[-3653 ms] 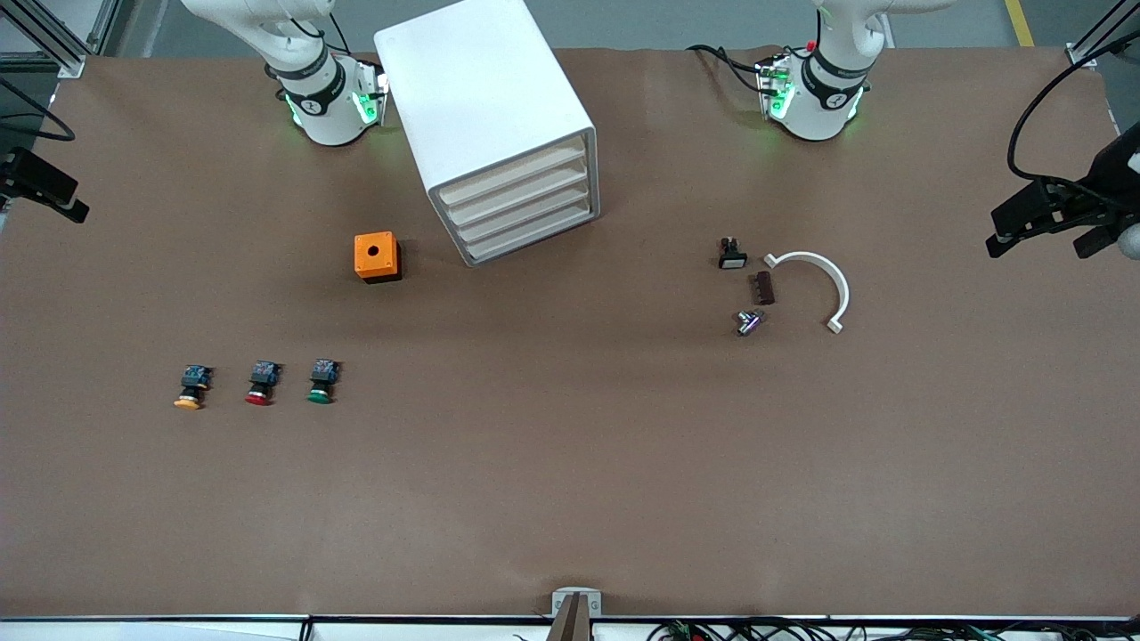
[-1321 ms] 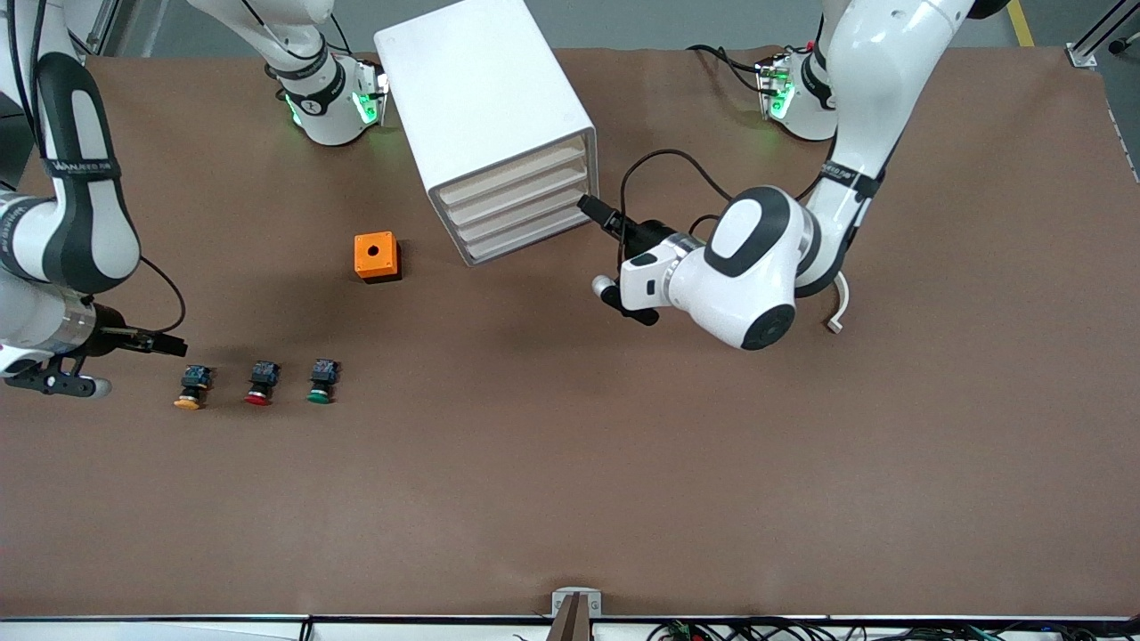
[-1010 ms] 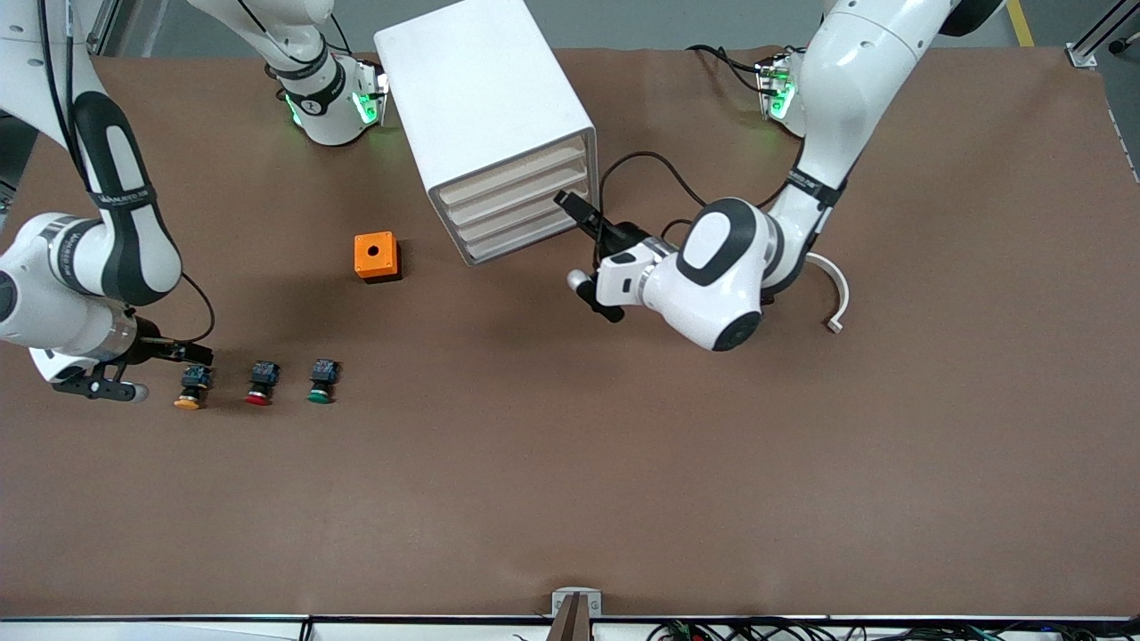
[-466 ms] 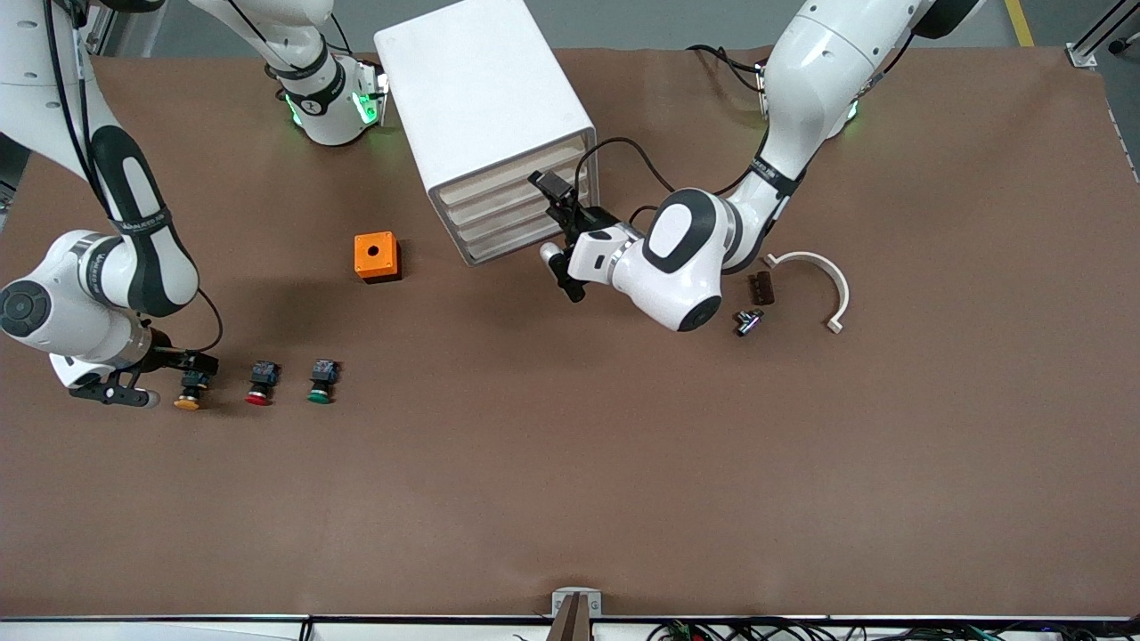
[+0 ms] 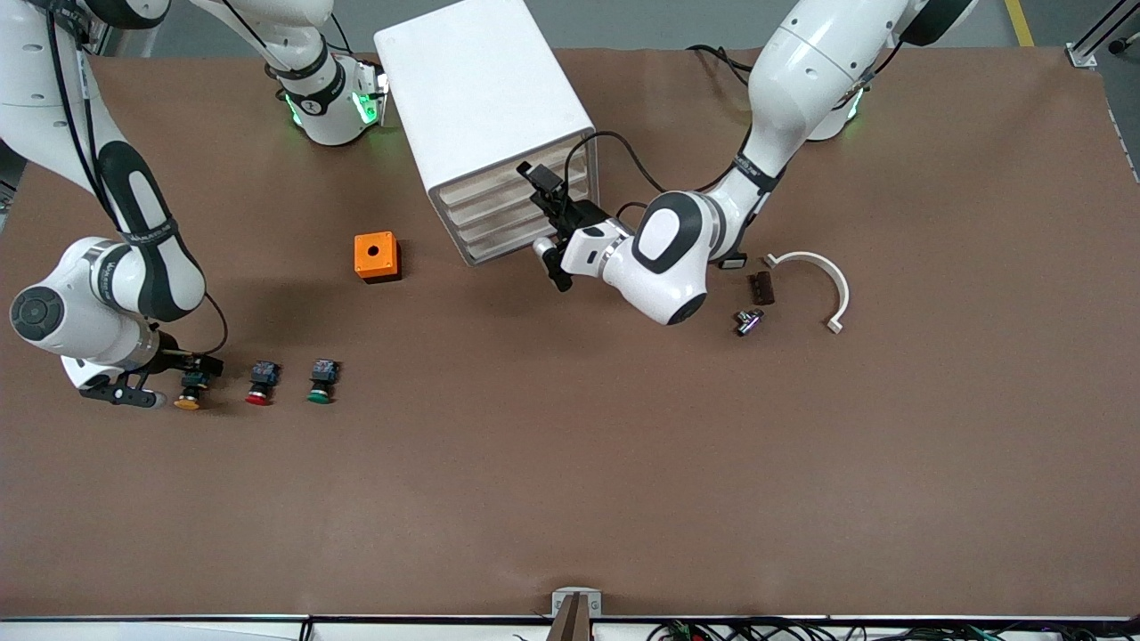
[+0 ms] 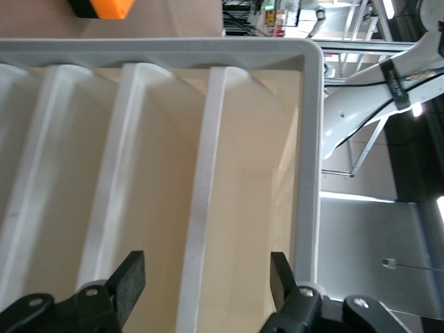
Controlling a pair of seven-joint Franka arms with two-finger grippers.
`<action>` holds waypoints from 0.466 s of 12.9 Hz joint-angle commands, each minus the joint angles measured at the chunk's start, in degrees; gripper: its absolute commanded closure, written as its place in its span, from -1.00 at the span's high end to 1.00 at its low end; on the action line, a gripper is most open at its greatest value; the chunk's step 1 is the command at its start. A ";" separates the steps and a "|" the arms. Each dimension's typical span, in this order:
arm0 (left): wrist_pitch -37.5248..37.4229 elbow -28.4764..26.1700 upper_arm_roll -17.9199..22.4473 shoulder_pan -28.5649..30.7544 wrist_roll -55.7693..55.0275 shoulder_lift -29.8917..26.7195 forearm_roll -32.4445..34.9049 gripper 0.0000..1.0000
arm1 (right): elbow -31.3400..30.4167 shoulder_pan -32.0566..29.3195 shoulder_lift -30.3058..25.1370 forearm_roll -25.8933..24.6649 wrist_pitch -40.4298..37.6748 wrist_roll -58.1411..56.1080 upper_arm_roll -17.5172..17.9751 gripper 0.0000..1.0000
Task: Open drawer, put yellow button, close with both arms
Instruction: 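Pull the drawer open with the left gripper while the right gripper grasps the button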
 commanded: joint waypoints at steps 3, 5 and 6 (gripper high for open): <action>3.53 -1.02 -0.23 -2.66 3.89 -0.27 -5.02 0.25 | 1.39 -0.49 0.69 -0.66 0.43 0.13 0.70 0.08; 3.53 -0.94 -0.23 -2.57 5.12 0.34 -5.11 -0.07 | 1.84 -0.41 0.69 -0.57 0.17 0.04 0.70 -0.18; 3.53 -0.94 -0.23 -2.57 5.30 0.34 -5.11 -0.39 | 2.01 -0.41 0.69 -0.57 0.08 0.04 0.70 -0.27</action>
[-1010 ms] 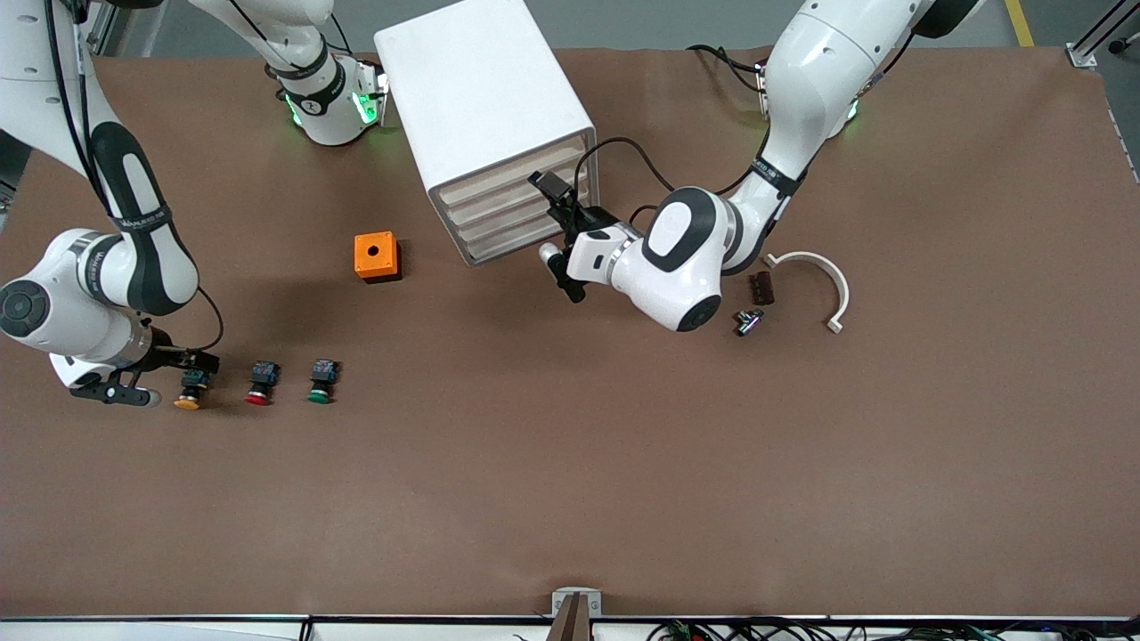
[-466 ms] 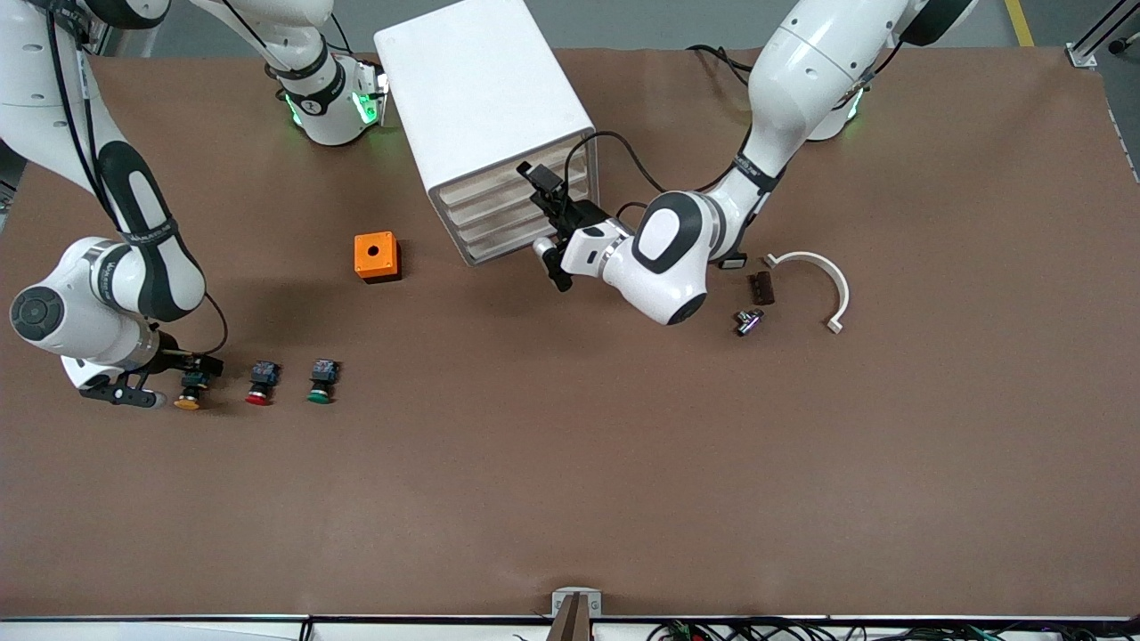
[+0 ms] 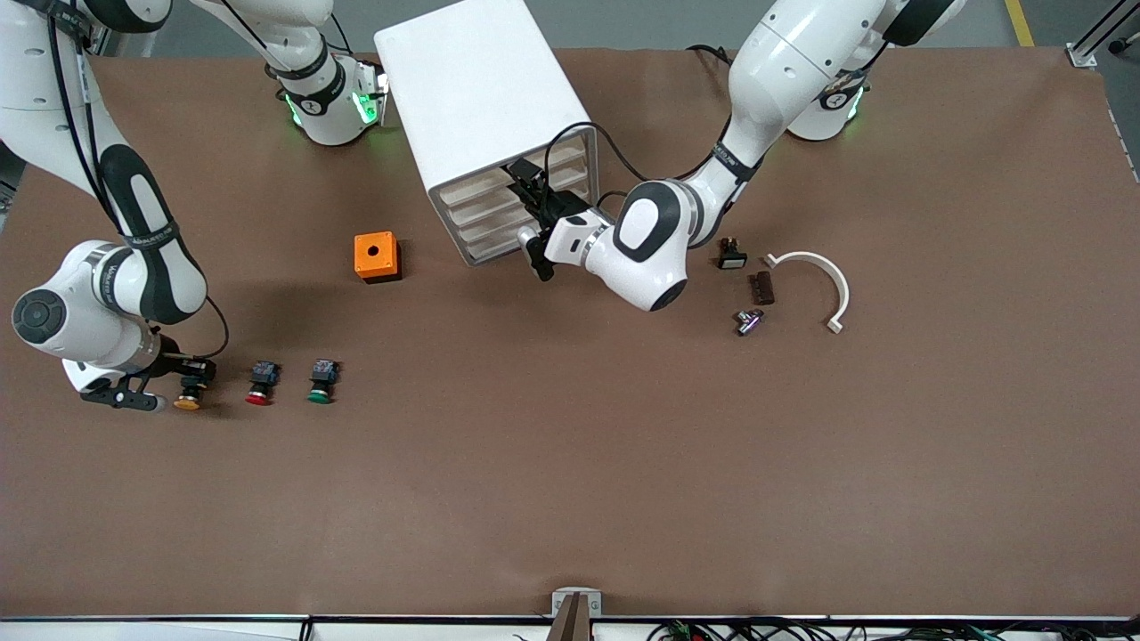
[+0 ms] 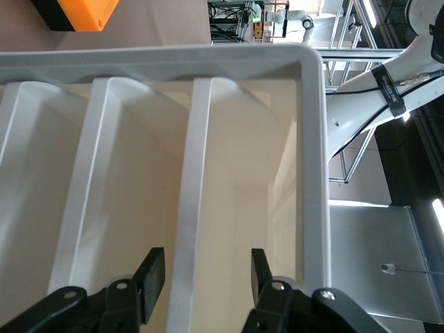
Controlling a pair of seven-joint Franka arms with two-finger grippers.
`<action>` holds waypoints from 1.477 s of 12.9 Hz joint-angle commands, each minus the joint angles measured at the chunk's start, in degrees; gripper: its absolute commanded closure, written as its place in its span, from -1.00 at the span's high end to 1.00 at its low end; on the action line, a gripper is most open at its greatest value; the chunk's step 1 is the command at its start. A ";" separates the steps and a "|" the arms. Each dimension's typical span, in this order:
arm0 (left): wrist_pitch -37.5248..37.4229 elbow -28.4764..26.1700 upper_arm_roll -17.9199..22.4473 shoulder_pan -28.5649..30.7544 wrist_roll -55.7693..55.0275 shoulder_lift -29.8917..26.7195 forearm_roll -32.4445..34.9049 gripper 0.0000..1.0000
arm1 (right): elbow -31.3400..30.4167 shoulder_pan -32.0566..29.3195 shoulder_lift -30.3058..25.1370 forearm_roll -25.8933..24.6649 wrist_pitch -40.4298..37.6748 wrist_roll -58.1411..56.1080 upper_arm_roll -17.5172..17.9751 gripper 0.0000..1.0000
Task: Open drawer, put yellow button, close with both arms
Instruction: 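Pull the drawer open with the left gripper while the right gripper grasps the button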
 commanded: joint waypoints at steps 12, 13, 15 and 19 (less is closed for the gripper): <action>-2.20 7.37 0.79 4.25 -2.64 4.52 0.99 -0.98 | 5.95 3.00 -10.05 -0.39 -24.02 1.27 0.87 -0.43; -3.17 8.69 1.05 5.39 -3.08 5.31 1.87 -0.98 | 6.92 4.14 -11.90 -0.39 -28.60 3.89 0.87 -0.43; -5.63 10.63 1.14 7.23 -4.74 6.89 3.80 -0.98 | 7.63 7.64 -17.08 -0.39 -37.13 10.91 0.87 -0.43; -9.94 15.81 2.54 10.14 -5.28 10.32 4.95 -1.00 | 7.81 16.96 -25.44 0.48 -49.45 28.65 1.04 -0.43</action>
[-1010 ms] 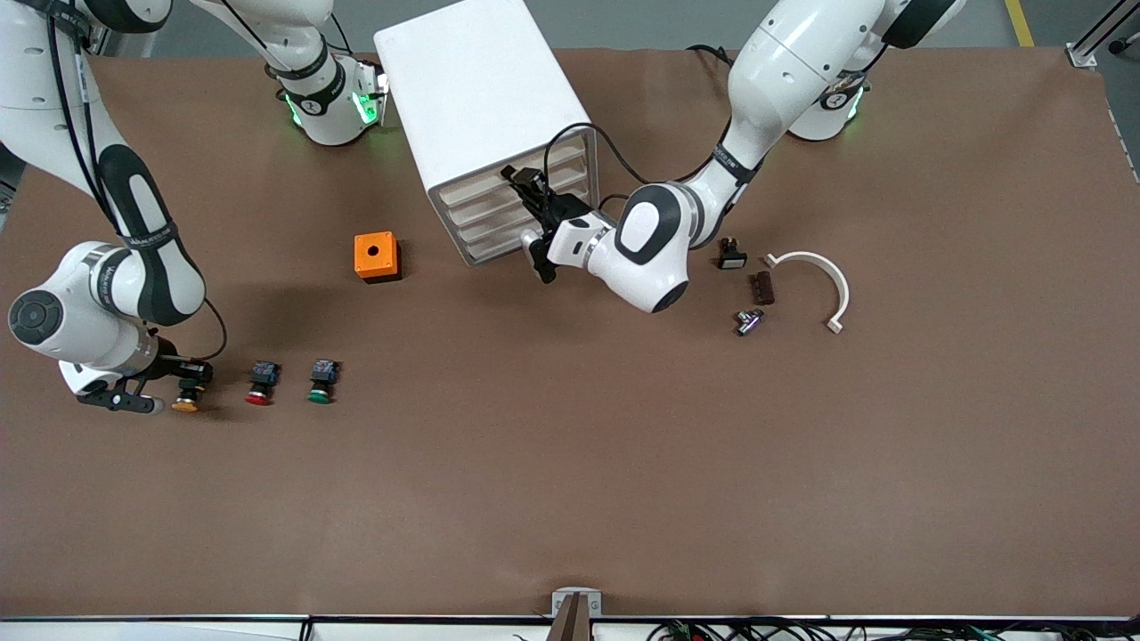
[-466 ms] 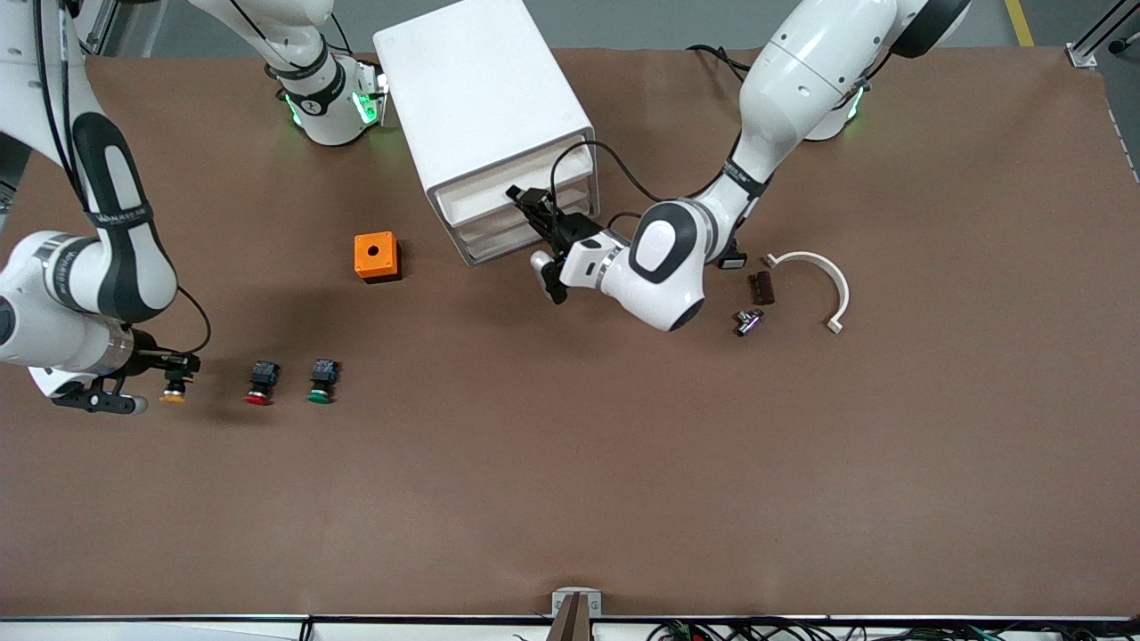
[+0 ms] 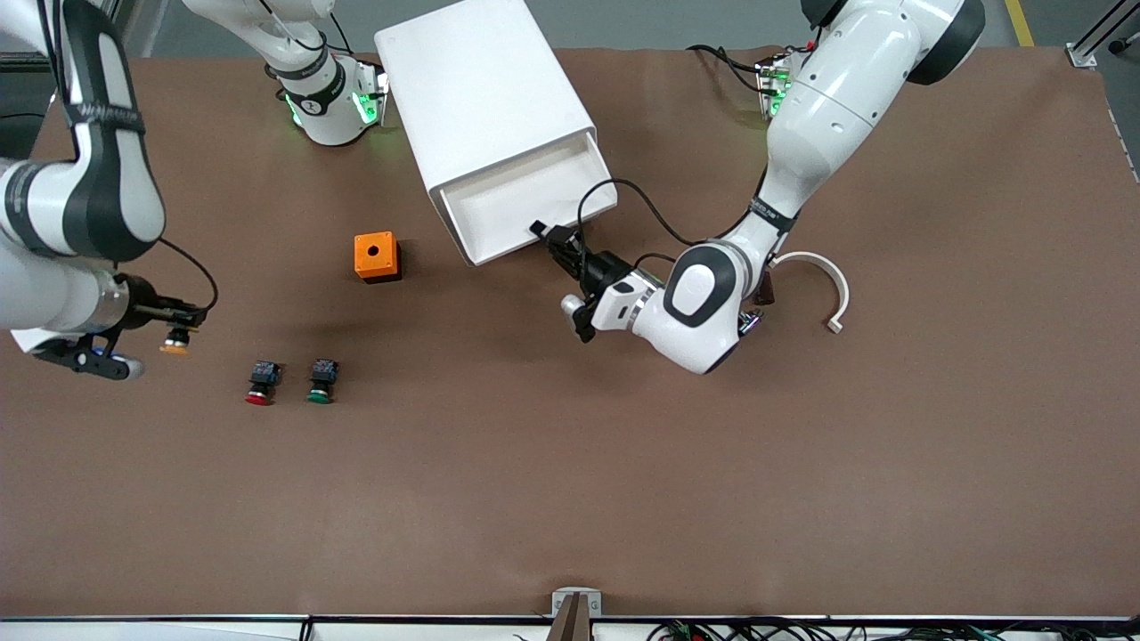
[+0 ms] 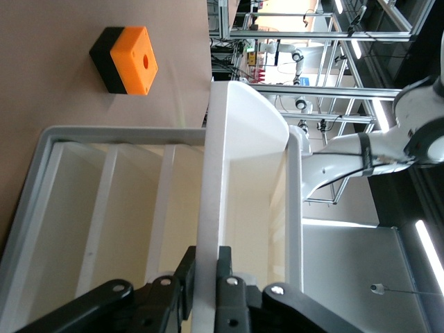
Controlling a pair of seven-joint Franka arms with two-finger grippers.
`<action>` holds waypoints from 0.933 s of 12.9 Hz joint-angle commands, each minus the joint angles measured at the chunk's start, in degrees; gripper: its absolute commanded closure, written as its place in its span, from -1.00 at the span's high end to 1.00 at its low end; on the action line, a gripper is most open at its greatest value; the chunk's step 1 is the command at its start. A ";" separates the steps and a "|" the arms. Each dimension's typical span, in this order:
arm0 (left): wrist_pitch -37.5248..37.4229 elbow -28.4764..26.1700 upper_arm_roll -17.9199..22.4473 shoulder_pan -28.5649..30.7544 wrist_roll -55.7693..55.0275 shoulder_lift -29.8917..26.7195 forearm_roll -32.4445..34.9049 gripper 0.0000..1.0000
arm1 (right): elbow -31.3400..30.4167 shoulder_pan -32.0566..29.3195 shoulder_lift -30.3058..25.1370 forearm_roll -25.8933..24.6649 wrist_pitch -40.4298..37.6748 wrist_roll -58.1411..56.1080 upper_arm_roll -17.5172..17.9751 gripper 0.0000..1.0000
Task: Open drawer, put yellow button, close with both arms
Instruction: 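Carry the yellow button toward the drawer while the left gripper withdraws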
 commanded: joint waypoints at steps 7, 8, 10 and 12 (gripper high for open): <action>-6.60 7.82 4.33 1.70 -3.03 4.18 1.58 0.02 | 2.70 22.71 -7.98 7.80 -10.72 48.79 -0.10 -0.43; -6.60 7.73 4.41 1.79 -6.18 3.65 1.93 0.99 | 3.41 25.44 -7.80 9.72 -10.28 54.51 -0.10 -0.44; -6.60 7.81 4.42 1.97 -8.31 2.33 4.99 1.00 | 6.73 28.53 -7.36 14.38 -9.58 64.45 -0.18 -0.45; -6.60 7.90 4.50 3.89 -9.01 2.06 5.36 1.00 | 8.77 32.04 -6.31 14.84 -8.44 71.41 -0.19 -0.45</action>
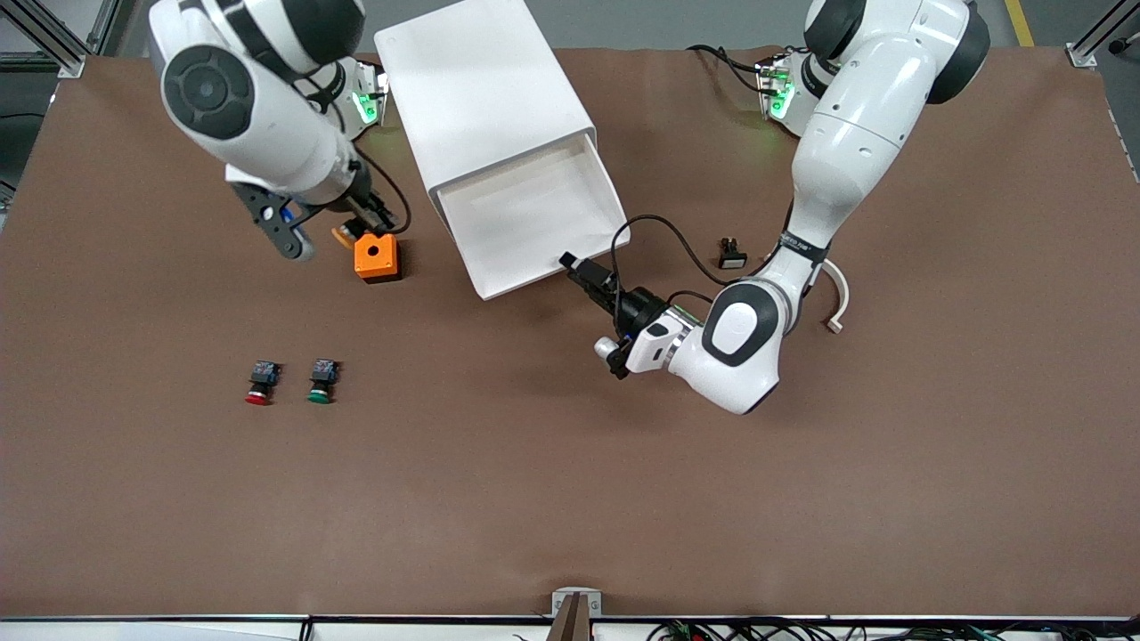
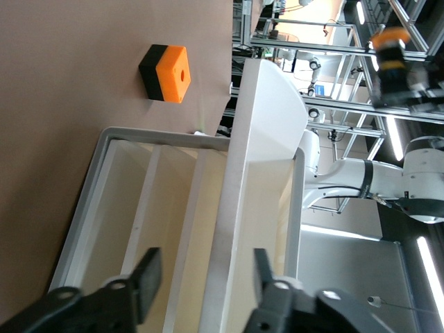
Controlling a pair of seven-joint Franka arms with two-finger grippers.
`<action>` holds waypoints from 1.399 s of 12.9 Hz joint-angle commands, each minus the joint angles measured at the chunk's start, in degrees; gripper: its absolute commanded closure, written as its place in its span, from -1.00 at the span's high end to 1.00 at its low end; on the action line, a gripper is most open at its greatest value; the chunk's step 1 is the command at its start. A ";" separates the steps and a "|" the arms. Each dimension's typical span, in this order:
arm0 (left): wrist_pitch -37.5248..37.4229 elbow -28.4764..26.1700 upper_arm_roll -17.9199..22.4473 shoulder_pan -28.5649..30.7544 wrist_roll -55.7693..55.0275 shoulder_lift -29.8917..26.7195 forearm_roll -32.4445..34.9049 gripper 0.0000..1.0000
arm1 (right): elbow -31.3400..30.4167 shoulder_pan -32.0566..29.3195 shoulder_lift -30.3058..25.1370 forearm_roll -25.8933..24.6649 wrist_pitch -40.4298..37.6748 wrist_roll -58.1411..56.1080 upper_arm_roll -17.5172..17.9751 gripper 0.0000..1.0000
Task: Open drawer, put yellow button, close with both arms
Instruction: 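Carry the yellow button toward the drawer while the left gripper withdraws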
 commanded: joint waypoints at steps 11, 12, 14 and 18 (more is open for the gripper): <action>-0.97 4.04 1.59 10.72 -1.50 -3.71 29.12 1.00 | 3.12 15.79 14.00 2.51 20.74 24.83 -0.71 -0.44; -0.79 4.58 2.12 10.55 -1.50 -3.80 31.23 1.00 | 3.20 16.32 14.45 2.78 21.36 24.83 -0.80 -0.44; -0.27 5.02 2.74 10.46 -1.59 -4.68 35.27 1.00 | 3.20 17.29 15.15 2.95 21.89 24.83 -0.71 -0.42; 4.56 4.85 2.39 8.71 -11.65 -8.18 43.54 1.00 | 3.20 18.44 15.94 2.95 21.80 24.83 -0.80 -0.25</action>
